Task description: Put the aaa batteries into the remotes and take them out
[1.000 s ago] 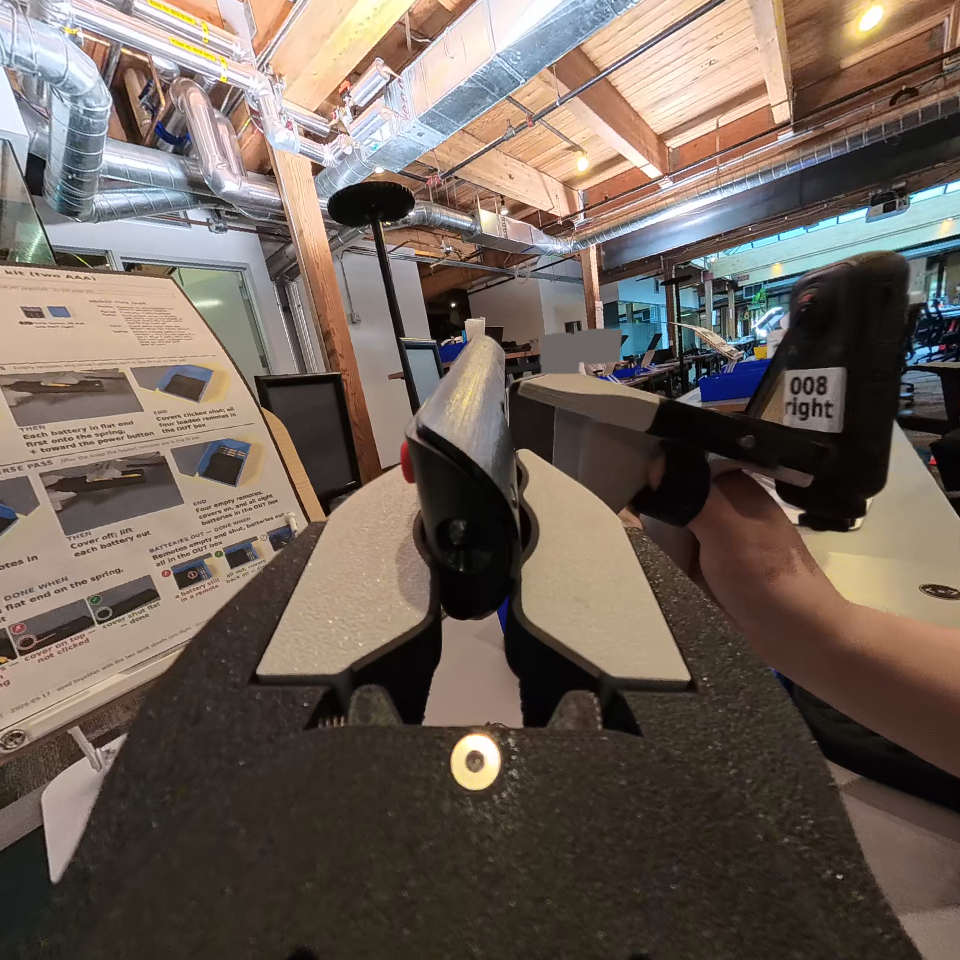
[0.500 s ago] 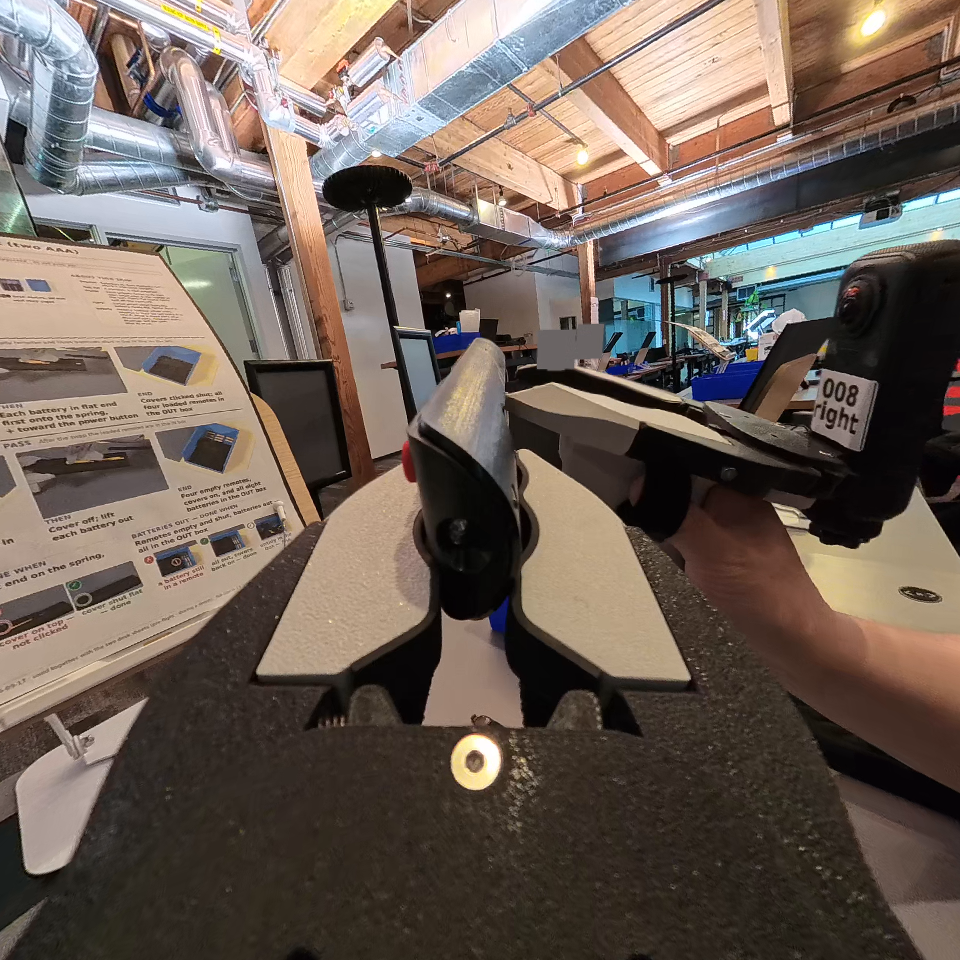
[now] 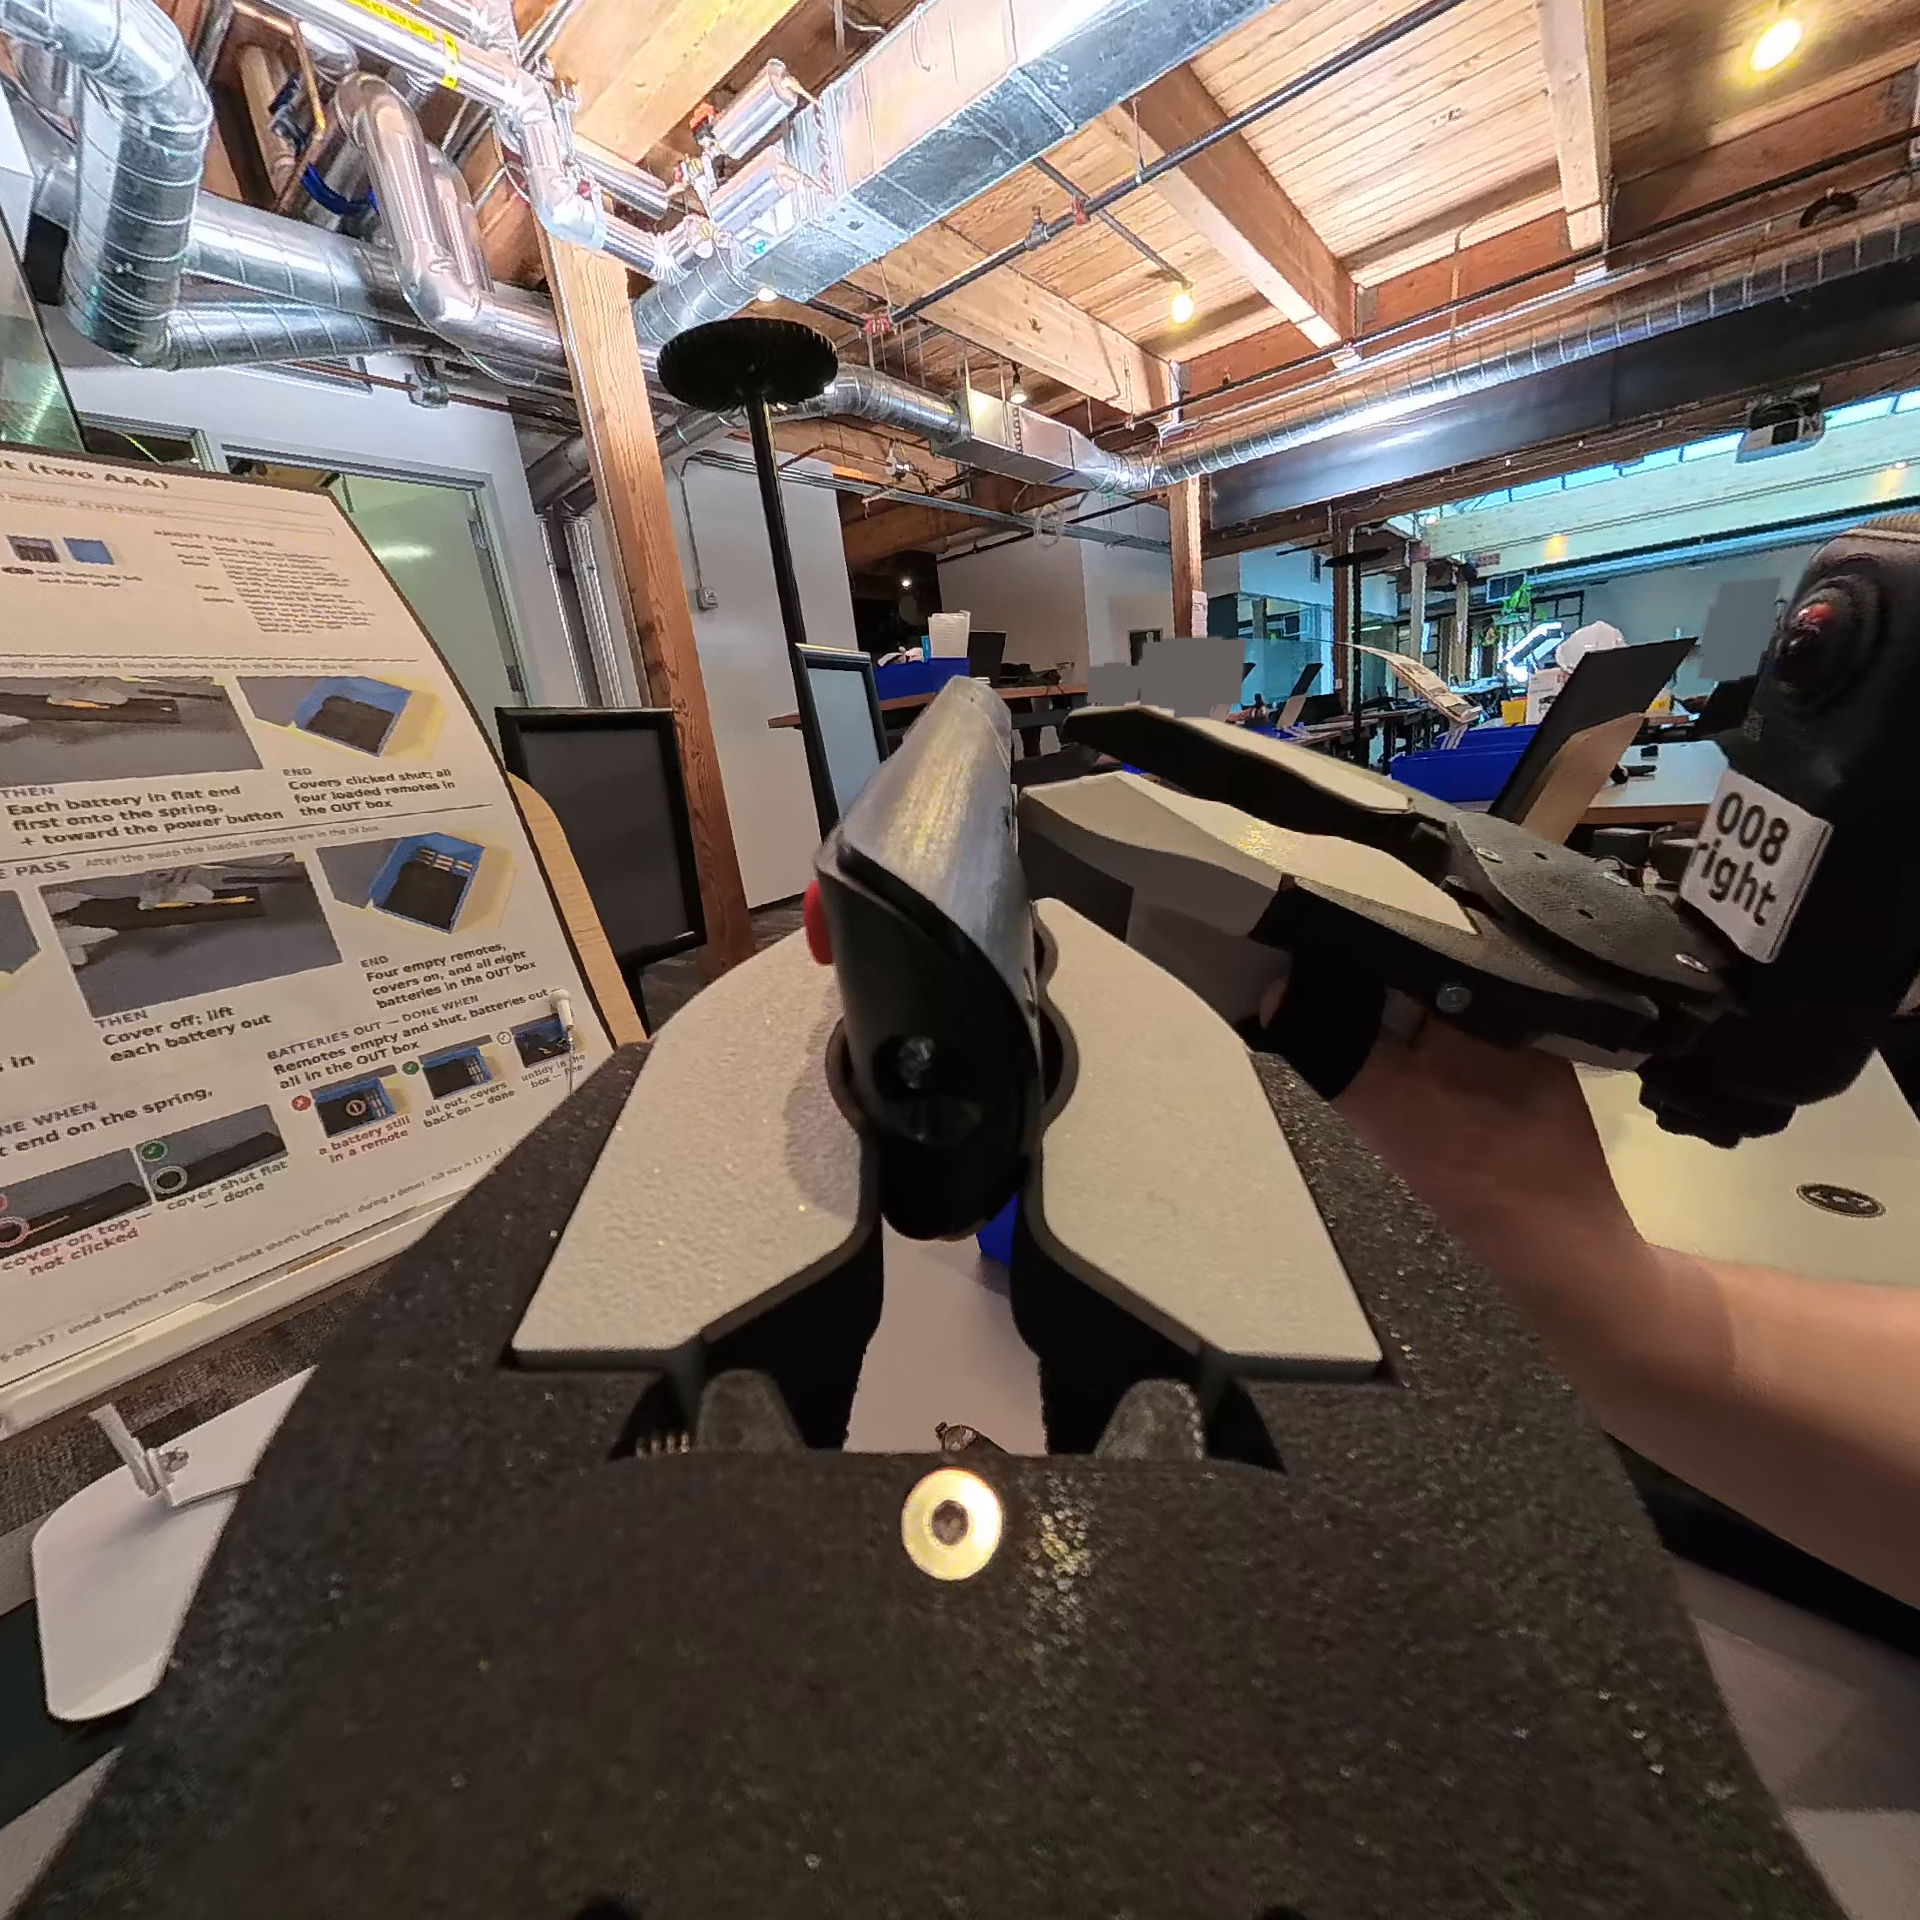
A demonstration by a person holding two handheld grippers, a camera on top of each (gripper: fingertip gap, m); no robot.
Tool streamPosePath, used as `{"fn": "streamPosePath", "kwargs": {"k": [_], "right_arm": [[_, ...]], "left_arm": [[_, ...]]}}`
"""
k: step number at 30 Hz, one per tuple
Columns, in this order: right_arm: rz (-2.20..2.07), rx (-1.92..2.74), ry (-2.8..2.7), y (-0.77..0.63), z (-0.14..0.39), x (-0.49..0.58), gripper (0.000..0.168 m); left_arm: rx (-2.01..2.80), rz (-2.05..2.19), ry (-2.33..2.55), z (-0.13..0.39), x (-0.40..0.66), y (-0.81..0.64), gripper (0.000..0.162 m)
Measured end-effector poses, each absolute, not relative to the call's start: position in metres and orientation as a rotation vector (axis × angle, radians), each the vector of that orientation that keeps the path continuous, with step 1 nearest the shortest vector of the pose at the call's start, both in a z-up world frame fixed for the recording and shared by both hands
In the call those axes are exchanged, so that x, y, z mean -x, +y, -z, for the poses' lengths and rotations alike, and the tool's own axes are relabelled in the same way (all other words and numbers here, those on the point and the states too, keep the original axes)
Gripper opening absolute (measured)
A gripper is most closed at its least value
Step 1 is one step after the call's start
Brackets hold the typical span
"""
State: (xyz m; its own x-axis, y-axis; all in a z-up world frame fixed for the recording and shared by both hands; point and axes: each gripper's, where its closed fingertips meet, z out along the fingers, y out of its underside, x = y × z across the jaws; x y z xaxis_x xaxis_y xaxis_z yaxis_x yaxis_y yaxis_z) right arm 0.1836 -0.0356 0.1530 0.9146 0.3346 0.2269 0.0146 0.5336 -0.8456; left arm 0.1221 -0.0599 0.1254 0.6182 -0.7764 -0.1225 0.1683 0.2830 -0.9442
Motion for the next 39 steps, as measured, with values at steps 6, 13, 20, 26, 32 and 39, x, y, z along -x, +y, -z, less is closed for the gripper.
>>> {"fn": "streamPosePath", "kwargs": {"k": [6, 13, 20, 26, 32, 39], "right_arm": [[-0.165, 1.004, -0.392, -0.034, -0.152, -0.184, 0.059], [-0.167, 1.033, -0.42, -0.031, -0.147, -0.18, 0.053], [-0.324, 1.053, -0.431, -0.035, -0.146, -0.175, 0.04], [-0.321, 1.099, -0.484, -0.034, -0.14, -0.167, 0.022], [-0.349, 1.116, -0.503, -0.036, -0.138, -0.164, 0.013], [-0.358, 1.125, -0.502, -0.037, -0.137, -0.162, 0.007]], "left_arm": [[1.117, 0.701, 0.653, -0.124, -0.123, -0.06, 0.024], [1.133, 0.715, 0.645, -0.122, -0.125, -0.06, 0.025], [1.123, 0.738, 0.658, -0.123, -0.126, -0.062, 0.024], [1.151, 0.75, 0.662, -0.119, -0.126, -0.057, 0.024], [1.148, 0.732, 0.672, -0.119, -0.127, -0.058, 0.024], [1.155, 0.728, 0.681, -0.118, -0.128, -0.057, 0.024]]}}
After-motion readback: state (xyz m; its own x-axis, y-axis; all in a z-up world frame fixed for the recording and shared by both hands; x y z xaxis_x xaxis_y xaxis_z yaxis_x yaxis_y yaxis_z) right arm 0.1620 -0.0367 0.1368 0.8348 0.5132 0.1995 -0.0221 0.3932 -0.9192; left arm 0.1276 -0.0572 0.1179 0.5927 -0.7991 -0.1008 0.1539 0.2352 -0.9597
